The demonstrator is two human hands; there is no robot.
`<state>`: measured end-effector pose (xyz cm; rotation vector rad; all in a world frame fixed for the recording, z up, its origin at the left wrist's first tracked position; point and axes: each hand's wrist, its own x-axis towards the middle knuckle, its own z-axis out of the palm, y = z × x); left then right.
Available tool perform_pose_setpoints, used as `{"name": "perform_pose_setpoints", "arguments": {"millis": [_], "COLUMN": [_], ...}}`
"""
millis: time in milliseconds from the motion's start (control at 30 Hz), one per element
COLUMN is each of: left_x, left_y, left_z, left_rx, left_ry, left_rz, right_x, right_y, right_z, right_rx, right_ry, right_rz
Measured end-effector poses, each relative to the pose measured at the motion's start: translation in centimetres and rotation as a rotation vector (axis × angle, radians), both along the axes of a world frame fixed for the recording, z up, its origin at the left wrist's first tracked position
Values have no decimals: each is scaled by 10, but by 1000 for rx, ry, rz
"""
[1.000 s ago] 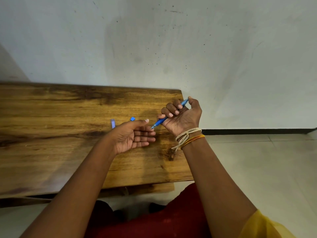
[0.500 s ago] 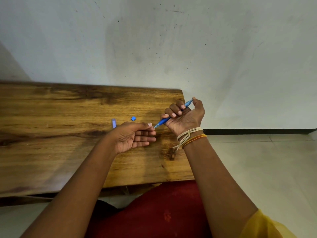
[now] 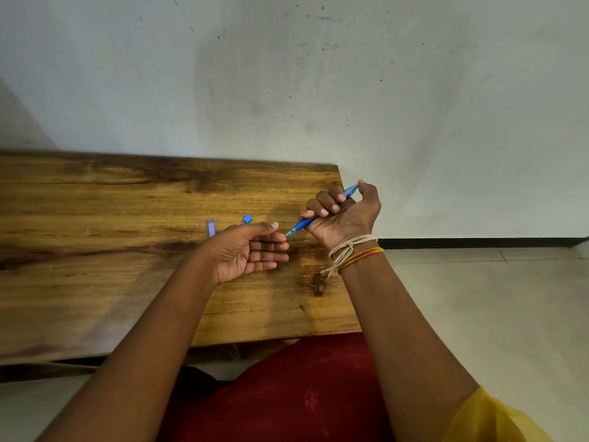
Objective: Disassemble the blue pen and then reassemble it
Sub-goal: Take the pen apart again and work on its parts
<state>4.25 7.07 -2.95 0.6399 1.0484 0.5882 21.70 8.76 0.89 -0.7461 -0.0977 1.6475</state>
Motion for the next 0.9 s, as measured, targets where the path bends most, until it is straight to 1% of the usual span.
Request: {"name": "perform_pose_setpoints", "arguments": {"millis": [400,900], "left_x": [0,0], "left_y": [0,0], "left_z": [0,0], "left_rx": [2,-8], "left_ry": [6,3], "left_rz": [-8,-2], "right_x": [0,-1], "right_y": [-1,0], "right_z": [0,0], "right_rx": [9,17], "right_ry": [27,-6], "right_rz": [-2,25]}}
